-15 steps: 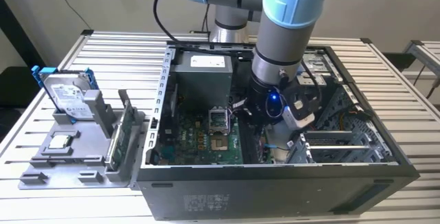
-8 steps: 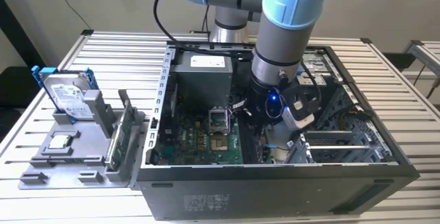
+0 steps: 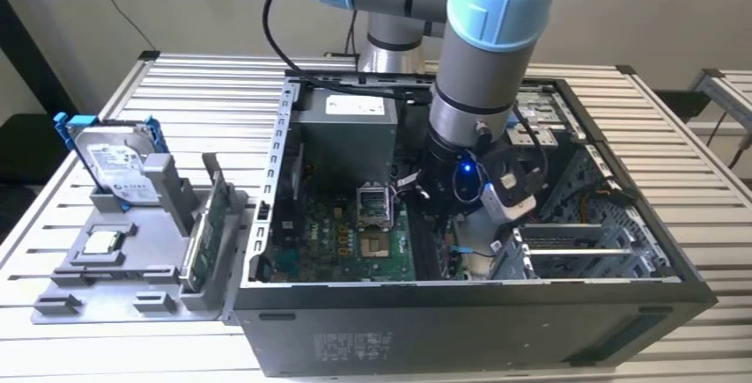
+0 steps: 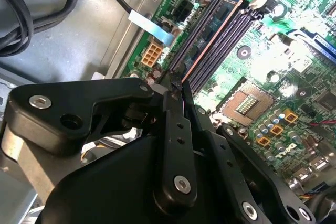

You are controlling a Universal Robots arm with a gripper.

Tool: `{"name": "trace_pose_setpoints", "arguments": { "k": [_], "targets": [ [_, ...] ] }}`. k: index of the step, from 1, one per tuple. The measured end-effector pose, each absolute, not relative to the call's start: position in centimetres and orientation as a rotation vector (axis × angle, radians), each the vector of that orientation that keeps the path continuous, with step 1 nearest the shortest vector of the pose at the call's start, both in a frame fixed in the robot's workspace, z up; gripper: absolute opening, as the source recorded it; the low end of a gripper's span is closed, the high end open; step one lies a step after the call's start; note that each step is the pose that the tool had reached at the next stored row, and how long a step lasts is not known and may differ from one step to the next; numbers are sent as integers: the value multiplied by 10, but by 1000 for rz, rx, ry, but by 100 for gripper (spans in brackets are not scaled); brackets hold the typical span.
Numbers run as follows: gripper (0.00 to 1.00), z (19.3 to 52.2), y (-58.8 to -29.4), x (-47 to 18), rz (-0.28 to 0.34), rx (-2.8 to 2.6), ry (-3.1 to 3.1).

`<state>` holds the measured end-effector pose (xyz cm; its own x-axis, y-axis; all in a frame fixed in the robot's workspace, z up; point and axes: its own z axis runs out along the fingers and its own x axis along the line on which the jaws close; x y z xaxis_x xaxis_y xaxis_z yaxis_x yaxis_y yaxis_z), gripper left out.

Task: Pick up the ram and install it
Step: 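Insert the ram into the slot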

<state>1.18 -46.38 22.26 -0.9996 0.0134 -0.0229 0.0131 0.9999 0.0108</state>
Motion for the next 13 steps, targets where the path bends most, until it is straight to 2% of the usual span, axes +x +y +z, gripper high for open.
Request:
{"name": "trace_pose_setpoints", "arguments": {
  "k": [13],
  "targets": [
    [14,221,-462,12,1,21,3119]
  ]
}}
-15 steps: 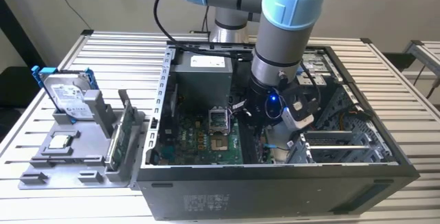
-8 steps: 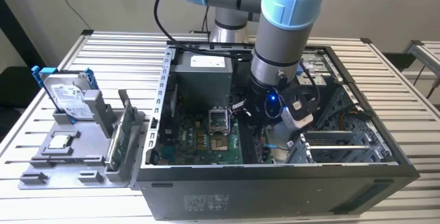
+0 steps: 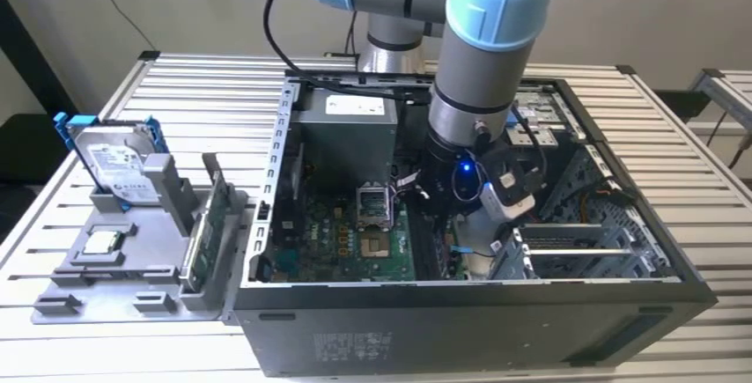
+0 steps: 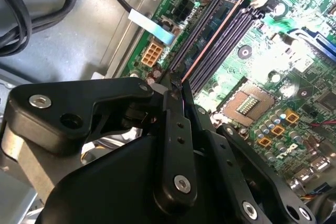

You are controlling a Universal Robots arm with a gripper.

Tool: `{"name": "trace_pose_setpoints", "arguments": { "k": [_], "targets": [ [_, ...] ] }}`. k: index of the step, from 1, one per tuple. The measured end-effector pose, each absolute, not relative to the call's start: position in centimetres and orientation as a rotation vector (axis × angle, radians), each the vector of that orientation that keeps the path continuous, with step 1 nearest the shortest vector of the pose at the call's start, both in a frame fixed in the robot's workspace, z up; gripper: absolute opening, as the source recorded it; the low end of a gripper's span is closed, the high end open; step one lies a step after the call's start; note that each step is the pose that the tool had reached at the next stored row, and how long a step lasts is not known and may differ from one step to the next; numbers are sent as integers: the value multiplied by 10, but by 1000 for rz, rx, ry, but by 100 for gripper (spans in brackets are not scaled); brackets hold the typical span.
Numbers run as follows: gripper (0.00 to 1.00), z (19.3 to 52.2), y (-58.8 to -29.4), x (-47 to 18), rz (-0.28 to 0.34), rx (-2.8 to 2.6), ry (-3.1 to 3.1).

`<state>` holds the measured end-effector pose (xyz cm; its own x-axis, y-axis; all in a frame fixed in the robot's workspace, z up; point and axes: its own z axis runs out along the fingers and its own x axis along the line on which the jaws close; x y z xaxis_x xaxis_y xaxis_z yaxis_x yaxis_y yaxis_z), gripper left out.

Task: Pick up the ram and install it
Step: 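Insert the ram into the slot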

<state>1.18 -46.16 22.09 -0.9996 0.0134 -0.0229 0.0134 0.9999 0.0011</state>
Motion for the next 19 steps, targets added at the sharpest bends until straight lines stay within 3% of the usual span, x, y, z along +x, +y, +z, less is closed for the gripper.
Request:
{"name": "trace_pose_setpoints", "arguments": {
  "k": [19],
  "targets": [
    [14,221,-459,14,-4,26,3126]
  ]
}}
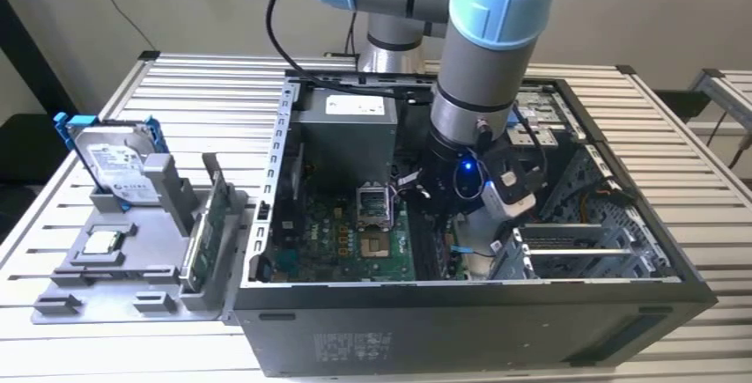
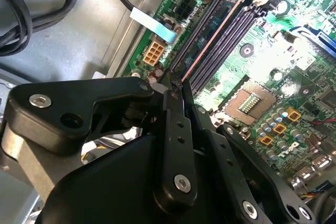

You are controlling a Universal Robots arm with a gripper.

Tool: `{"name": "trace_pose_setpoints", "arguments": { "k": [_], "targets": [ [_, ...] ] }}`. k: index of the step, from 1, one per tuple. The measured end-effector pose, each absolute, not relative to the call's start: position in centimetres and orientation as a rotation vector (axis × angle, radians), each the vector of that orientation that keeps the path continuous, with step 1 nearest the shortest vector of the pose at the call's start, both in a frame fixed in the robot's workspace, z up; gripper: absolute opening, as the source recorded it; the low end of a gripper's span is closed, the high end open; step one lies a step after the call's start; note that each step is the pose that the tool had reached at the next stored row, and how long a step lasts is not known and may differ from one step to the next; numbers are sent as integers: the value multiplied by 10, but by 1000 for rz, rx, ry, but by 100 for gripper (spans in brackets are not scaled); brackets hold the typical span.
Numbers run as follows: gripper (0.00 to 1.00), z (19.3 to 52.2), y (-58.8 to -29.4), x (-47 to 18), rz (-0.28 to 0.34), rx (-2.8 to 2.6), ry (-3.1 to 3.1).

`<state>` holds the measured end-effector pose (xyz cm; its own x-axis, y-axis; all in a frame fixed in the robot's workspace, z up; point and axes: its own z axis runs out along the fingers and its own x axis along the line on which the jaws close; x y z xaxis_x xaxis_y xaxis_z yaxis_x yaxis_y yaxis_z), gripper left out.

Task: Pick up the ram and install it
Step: 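Insert the ram into the slot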

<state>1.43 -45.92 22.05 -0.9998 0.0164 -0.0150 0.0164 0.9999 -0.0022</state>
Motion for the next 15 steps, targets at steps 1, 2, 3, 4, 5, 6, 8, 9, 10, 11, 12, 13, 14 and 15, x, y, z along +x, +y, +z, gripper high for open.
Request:
{"name": "trace_pose_setpoints", "arguments": {
  "k": [1,2,3,4,5,6,8,9,10,11,12,13,14,15],
  "targets": [
    [14,220,-459,14,-3,26,3126],
    [14,220,-459,14,-3,25,3126],
    [14,219,-459,14,-3,25,3126],
    [14,218,-459,14,-4,25,3126],
    [14,218,-459,14,-4,25,3127],
    [14,218,-459,14,-4,25,3127],
    [14,218,-459,14,-4,26,3127],
    [14,218,-459,14,-4,26,3127],
    [14,218,-459,14,-3,26,3127],
    [14,218,-459,14,-3,26,3127],
    [14,218,-459,14,-3,26,3127],
    [14,218,-459,14,-3,26,3127],
    [14,218,-459,14,-3,26,3127],
    [14,218,-459,14,-4,26,3127]
  ]
}}
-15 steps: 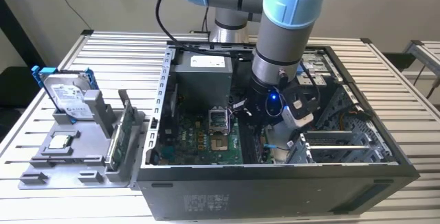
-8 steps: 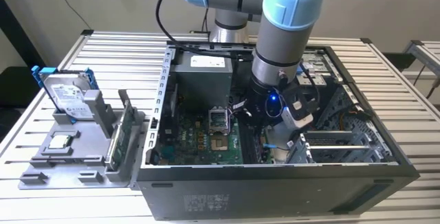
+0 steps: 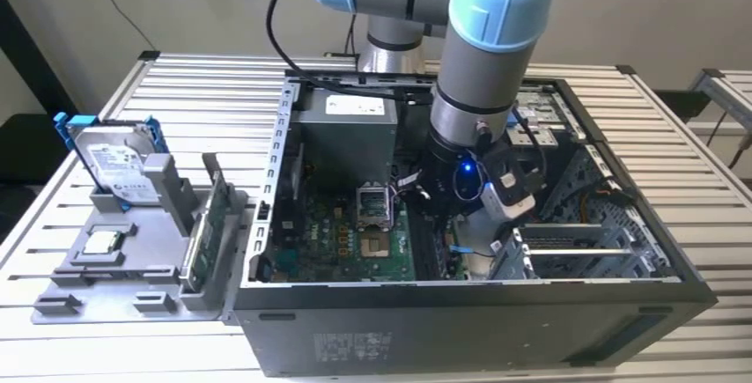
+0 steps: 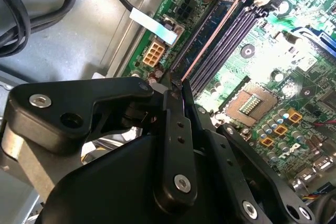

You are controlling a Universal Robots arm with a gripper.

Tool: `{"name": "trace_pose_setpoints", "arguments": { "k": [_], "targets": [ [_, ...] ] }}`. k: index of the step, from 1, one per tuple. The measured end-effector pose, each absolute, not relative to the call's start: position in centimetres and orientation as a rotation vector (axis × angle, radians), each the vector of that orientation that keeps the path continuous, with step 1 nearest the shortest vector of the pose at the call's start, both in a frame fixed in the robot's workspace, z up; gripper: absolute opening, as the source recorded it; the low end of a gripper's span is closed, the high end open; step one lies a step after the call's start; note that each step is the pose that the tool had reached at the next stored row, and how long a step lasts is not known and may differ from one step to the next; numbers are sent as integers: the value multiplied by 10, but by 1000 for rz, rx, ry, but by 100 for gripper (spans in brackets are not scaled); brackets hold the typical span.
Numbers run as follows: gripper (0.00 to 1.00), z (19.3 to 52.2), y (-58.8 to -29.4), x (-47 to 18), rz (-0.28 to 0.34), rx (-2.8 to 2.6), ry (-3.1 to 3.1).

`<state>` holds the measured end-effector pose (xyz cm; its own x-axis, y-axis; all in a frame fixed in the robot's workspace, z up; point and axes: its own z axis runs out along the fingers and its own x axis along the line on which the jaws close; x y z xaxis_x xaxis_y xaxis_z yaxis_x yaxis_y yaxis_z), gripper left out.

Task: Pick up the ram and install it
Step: 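Insert the ram into the slot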

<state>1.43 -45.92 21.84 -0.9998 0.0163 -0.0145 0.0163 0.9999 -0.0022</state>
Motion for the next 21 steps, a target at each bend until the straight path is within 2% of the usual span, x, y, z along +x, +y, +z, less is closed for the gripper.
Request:
{"name": "trace_pose_setpoints", "arguments": {
  "k": [10,21],
  "targets": [
    [14,234,-459,14,-8,25,3127],
    [14,234,-460,14,-24,25,3127]
  ]
}}
